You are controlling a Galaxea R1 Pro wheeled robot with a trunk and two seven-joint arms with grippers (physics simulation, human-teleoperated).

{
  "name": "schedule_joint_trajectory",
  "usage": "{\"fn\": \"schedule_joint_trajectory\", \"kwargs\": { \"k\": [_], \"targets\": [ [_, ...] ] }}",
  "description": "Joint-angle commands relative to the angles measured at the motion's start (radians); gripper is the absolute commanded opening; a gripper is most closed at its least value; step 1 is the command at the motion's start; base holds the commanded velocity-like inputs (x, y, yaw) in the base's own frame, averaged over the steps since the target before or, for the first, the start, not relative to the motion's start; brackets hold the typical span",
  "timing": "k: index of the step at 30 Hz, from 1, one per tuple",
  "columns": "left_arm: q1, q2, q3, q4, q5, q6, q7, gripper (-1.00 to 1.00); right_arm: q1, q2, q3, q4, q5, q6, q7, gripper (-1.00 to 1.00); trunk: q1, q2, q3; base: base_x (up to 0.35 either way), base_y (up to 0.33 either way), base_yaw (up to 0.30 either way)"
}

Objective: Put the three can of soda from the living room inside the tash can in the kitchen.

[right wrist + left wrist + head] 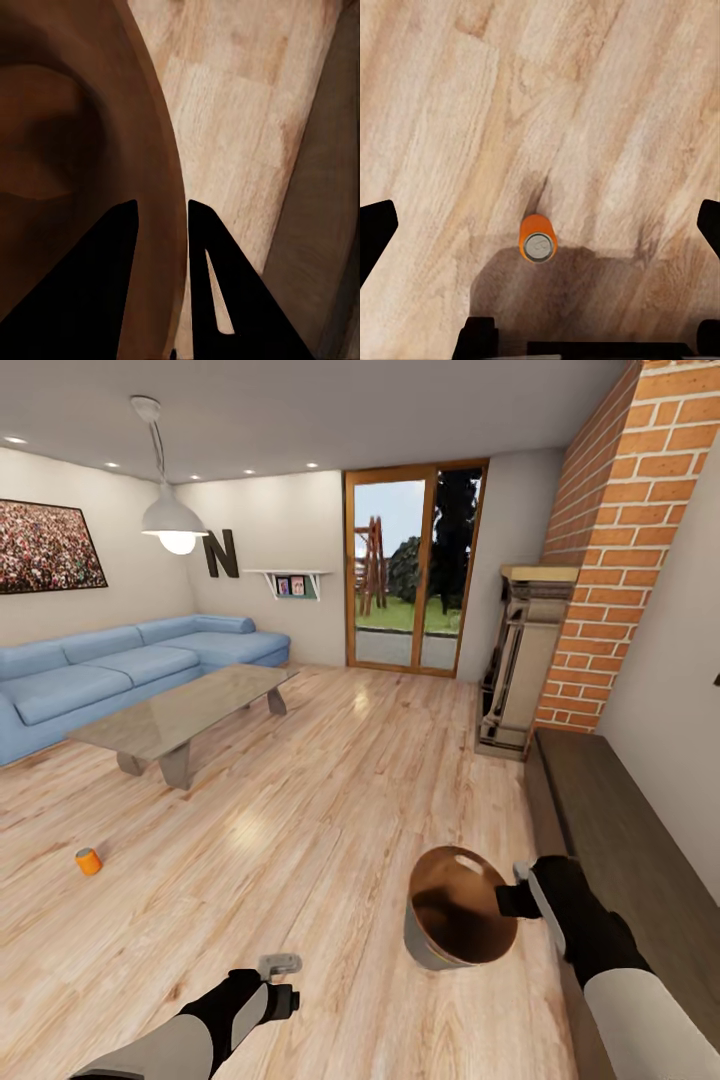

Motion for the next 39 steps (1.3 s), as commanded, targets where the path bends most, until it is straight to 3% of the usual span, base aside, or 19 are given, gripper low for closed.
{"fn": "schedule_joint_trajectory", "kwargs": {
  "k": [1, 5, 8, 12, 15, 19, 39],
  "targets": [
    [0.000, 0.000, 0.000, 0.000, 0.000, 0.000, -0.001, 1.00, 0.000, 0.000, 0.000, -0.009, -0.003, 0.000, 0.000, -1.00, -0.004, 0.007, 0.003, 0.000, 0.000, 0.000],
    [0.000, -0.001, 0.000, 0.001, 0.000, 0.000, -0.007, 1.00, -0.021, 0.020, -0.009, -0.035, 0.010, 0.000, -0.001, -1.00, -0.019, 0.035, 0.016, 0.000, 0.000, 0.000],
    [0.000, -0.002, 0.000, 0.001, -0.001, 0.000, -0.009, 1.00, -0.069, 0.055, -0.031, -0.041, 0.015, 0.000, -0.006, -1.00, -0.031, 0.056, 0.025, 0.000, 0.000, 0.000],
    [0.000, -0.002, 0.000, 0.001, -0.001, 0.000, -0.011, 1.00, -0.107, 0.117, -0.046, -0.042, 0.018, 0.000, -0.099, -1.00, -0.046, 0.084, 0.038, 0.000, 0.000, 0.000],
    [0.000, -0.003, 0.000, 0.001, -0.001, 0.001, -0.011, 1.00, -0.115, 0.143, -0.045, -0.042, 0.018, 0.000, -0.153, -1.00, -0.058, 0.105, 0.047, 0.000, 0.000, 0.000],
    [0.000, -0.002, 0.000, 0.001, -0.001, 0.001, -0.026, 1.00, -0.118, 0.151, -0.044, -0.042, 0.017, 0.000, -0.181, -1.00, -0.073, 0.133, 0.060, 0.000, 0.000, 0.000],
    [0.002, -0.003, -0.001, 0.000, -0.001, -0.014, -0.044, 1.00, -0.116, 0.149, -0.043, -0.039, 0.015, 0.000, -0.190, -1.00, -0.073, 0.133, 0.060, 0.000, 0.000, 0.000]
  ]
}}
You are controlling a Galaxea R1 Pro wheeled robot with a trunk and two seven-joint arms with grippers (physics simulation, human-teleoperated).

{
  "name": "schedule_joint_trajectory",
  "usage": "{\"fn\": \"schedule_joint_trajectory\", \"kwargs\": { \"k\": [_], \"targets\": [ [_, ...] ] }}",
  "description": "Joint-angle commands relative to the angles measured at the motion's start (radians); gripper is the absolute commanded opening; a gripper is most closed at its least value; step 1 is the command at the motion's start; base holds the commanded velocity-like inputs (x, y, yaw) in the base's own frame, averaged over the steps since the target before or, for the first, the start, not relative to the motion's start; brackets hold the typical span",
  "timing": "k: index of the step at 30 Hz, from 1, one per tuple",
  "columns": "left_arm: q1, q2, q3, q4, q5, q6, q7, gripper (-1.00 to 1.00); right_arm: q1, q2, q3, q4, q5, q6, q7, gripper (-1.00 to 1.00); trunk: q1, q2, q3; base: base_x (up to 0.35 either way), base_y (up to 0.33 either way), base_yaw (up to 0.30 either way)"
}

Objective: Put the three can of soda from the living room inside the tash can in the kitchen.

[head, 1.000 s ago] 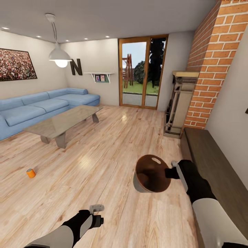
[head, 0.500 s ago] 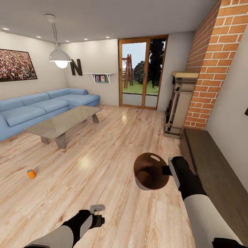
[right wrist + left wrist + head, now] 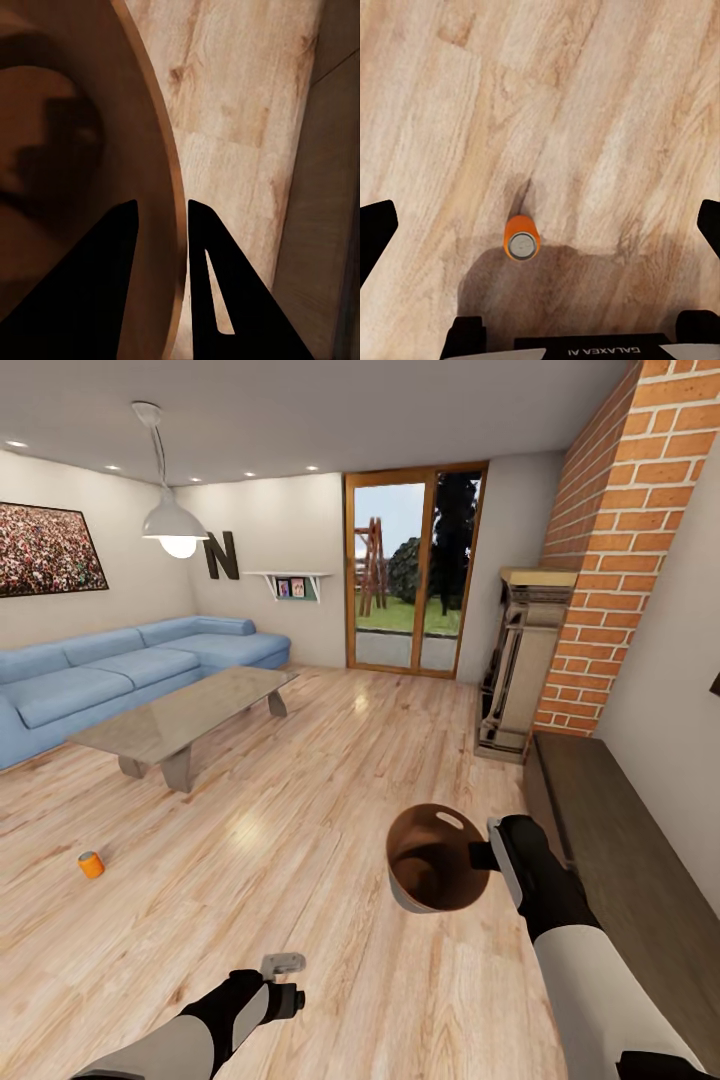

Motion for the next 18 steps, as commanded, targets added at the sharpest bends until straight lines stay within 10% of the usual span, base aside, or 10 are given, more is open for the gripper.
{"fn": "schedule_joint_trajectory", "kwargs": {
  "k": [1, 18],
  "targets": [
    [0.000, 0.000, 0.000, 0.000, 0.000, 0.000, 0.000, 1.00, 0.000, 0.000, 0.000, 0.000, -0.011, 0.000, 0.001, -1.00, 0.000, 0.000, 0.000, 0.000, 0.000, 0.000],
    [0.002, -0.001, 0.000, 0.000, 0.001, -0.004, 0.000, 1.00, 0.000, 0.001, 0.001, 0.001, -0.011, 0.000, 0.001, -1.00, 0.061, -0.112, -0.050, 0.000, 0.000, 0.000]
  ]
}}
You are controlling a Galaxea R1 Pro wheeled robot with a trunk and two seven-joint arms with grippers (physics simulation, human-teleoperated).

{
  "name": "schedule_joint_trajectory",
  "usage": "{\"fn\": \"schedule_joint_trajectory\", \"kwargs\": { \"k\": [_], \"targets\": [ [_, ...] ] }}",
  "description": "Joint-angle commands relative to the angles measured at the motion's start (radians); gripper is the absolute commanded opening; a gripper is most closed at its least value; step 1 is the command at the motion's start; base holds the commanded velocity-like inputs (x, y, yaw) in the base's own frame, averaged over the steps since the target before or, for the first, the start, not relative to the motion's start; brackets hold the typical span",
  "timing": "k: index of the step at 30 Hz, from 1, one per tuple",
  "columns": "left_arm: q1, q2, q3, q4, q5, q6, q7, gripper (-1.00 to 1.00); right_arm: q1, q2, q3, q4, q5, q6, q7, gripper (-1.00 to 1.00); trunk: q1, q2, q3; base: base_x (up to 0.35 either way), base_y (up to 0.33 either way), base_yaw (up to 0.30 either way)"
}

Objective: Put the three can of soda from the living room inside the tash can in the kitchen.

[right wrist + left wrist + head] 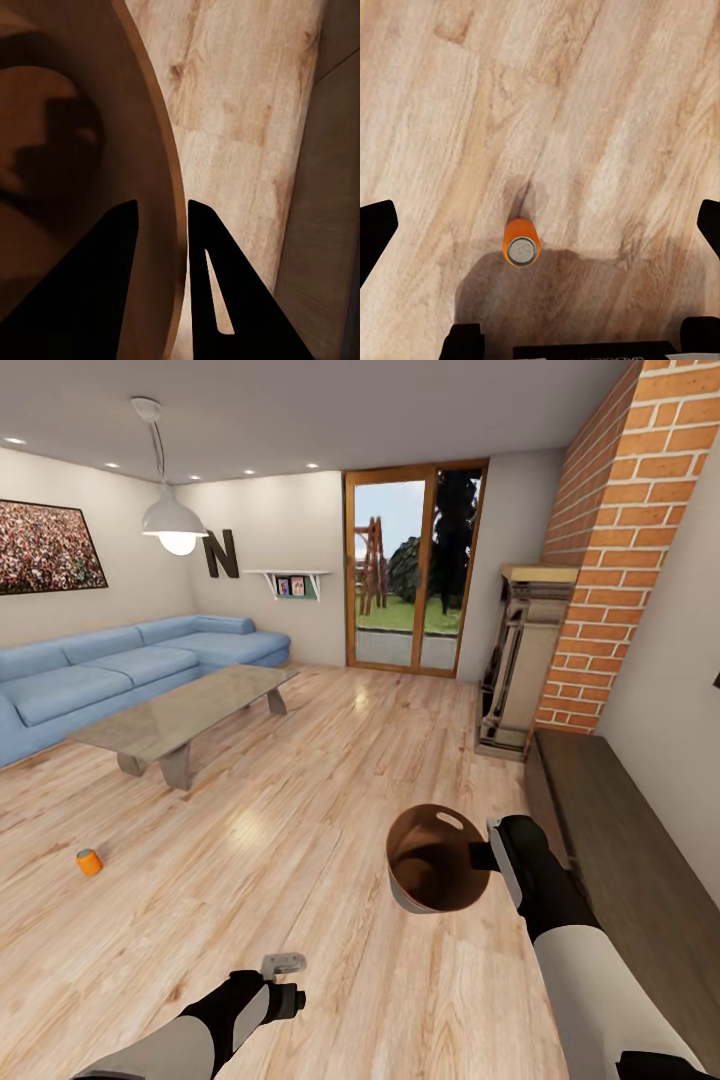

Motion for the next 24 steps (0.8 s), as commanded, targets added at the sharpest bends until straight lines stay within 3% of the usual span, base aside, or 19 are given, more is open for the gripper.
{"fn": "schedule_joint_trajectory", "kwargs": {
  "k": [1, 24],
  "targets": [
    [0.000, 0.000, 0.000, 0.000, 0.000, 0.000, 0.000, 1.00, -0.001, 0.000, 0.000, 0.000, -0.012, 0.000, 0.001, -1.00, 0.004, -0.007, -0.003, 0.000, 0.000, 0.000],
    [0.037, -0.001, 0.000, 0.000, 0.001, 0.000, 0.000, 1.00, -0.001, 0.000, 0.000, 0.000, -0.012, 0.000, 0.001, -1.00, 0.092, -0.168, -0.075, 0.000, 0.000, 0.000]
  ]
}}
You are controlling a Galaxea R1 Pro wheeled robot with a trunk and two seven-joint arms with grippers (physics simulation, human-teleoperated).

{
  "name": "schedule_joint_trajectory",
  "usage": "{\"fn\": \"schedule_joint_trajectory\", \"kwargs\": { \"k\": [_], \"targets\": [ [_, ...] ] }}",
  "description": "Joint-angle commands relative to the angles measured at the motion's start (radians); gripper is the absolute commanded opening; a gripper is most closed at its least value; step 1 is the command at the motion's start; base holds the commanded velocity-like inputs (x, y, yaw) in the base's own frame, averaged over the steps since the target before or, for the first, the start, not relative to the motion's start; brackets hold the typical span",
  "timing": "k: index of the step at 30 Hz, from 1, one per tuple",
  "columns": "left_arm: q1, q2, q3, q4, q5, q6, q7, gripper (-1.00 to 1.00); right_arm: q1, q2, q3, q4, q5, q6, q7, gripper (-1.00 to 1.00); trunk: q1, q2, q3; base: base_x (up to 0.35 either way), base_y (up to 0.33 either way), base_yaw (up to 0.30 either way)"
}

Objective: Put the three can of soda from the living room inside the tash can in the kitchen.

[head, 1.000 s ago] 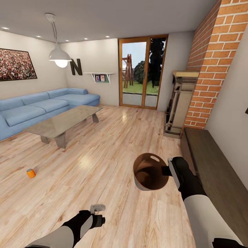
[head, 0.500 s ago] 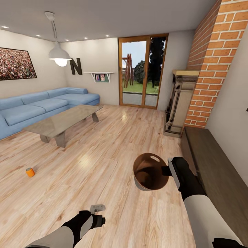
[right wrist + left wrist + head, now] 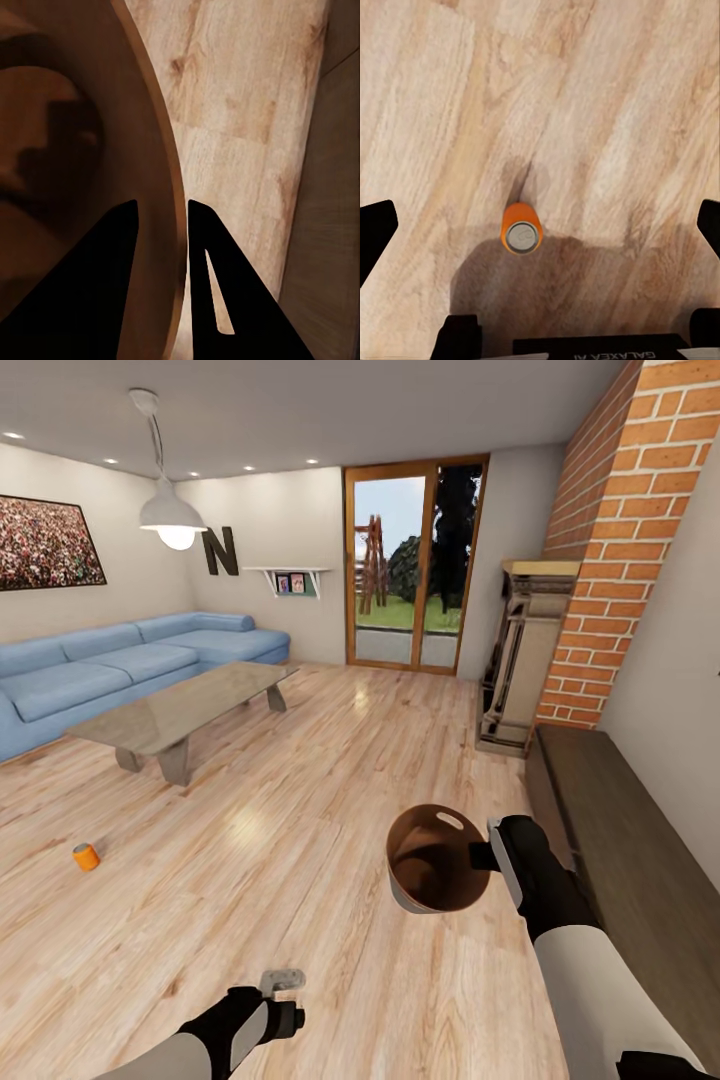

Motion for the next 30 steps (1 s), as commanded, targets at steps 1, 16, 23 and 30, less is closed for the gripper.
{"fn": "schedule_joint_trajectory", "kwargs": {
  "k": [1, 16, 23, 30],
  "targets": [
    [0.002, 0.000, 0.000, 0.000, 0.001, 0.000, 0.000, 1.00, -0.001, 0.000, 0.000, 0.000, -0.012, 0.000, 0.001, -1.00, 0.004, -0.007, -0.003, 0.000, 0.000, 0.000],
    [0.006, 0.001, 0.000, 0.000, 0.004, -0.002, -0.001, 1.00, -0.001, -0.001, -0.001, 0.000, -0.012, 0.000, 0.001, -1.00, 0.061, -0.112, -0.050, 0.000, 0.000, 0.000],
    [0.006, 0.000, 0.000, 0.000, 0.002, -0.002, -0.002, 1.00, -0.001, -0.001, -0.001, 0.000, -0.012, 0.000, 0.001, -1.00, 0.088, -0.161, -0.072, 0.000, 0.000, 0.000],
    [0.007, 0.000, 0.000, 0.000, 0.001, -0.002, -0.002, 1.00, -0.001, -0.001, -0.001, 0.000, -0.012, 0.000, 0.001, -1.00, 0.115, -0.210, -0.094, 0.000, 0.000, 0.000]
  ]
}}
